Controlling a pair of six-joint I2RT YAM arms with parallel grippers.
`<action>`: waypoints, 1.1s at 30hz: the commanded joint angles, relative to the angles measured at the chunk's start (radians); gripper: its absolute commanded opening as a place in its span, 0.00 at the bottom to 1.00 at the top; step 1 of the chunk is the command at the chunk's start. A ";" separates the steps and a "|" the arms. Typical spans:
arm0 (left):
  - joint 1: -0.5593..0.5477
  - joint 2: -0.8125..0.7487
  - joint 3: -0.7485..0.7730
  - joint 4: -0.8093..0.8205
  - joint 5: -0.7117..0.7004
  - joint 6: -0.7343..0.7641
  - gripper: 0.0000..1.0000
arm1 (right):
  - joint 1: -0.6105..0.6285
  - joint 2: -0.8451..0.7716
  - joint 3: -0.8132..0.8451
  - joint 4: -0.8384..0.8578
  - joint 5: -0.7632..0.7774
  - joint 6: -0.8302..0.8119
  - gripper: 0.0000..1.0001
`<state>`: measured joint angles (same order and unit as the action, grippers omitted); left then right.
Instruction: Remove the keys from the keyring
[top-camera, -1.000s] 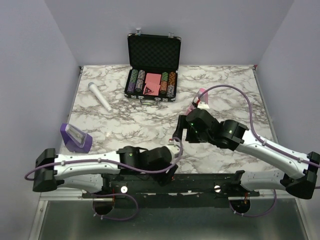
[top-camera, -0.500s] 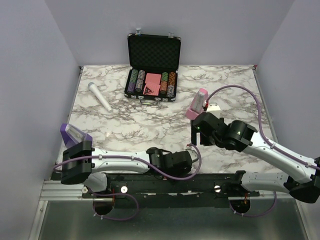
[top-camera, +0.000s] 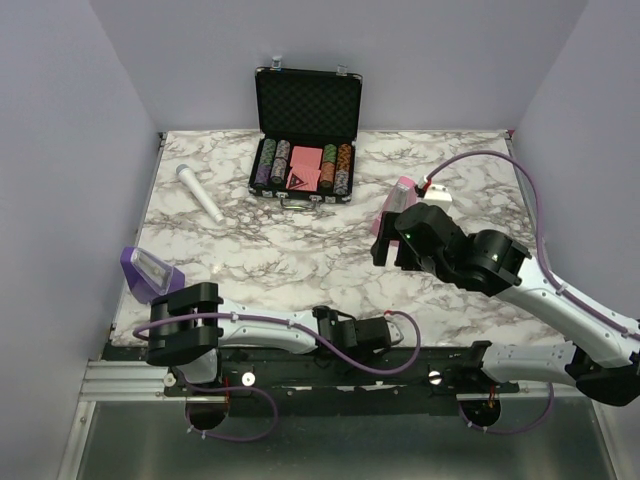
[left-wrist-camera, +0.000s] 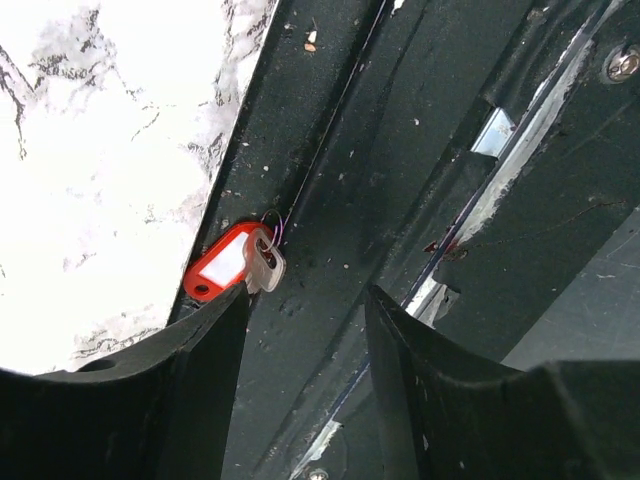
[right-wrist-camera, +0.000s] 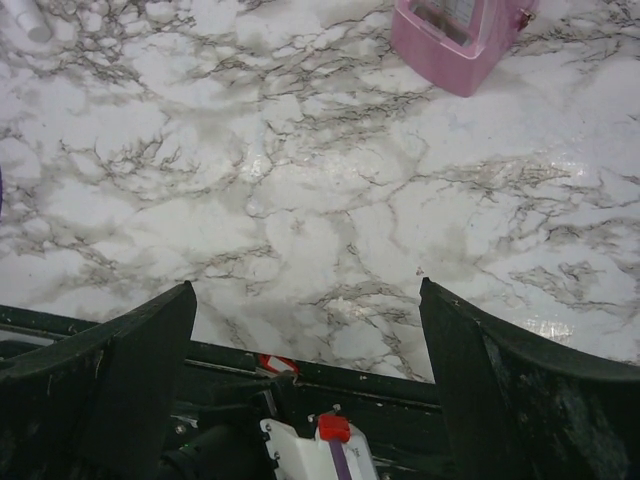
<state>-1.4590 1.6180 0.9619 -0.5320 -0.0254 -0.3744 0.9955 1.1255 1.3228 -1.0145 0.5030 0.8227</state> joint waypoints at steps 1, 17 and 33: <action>-0.001 0.005 -0.015 0.026 0.013 0.032 0.56 | -0.024 0.010 0.000 0.034 0.005 0.003 1.00; 0.005 0.077 -0.011 0.038 -0.021 0.057 0.48 | -0.031 -0.003 0.012 0.048 -0.055 -0.016 1.00; 0.054 0.092 0.015 0.010 -0.033 0.126 0.30 | -0.029 -0.003 0.013 0.088 -0.119 -0.034 1.00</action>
<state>-1.4166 1.6733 0.9627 -0.5060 -0.0196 -0.2939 0.9684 1.1332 1.3228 -0.9485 0.4053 0.8032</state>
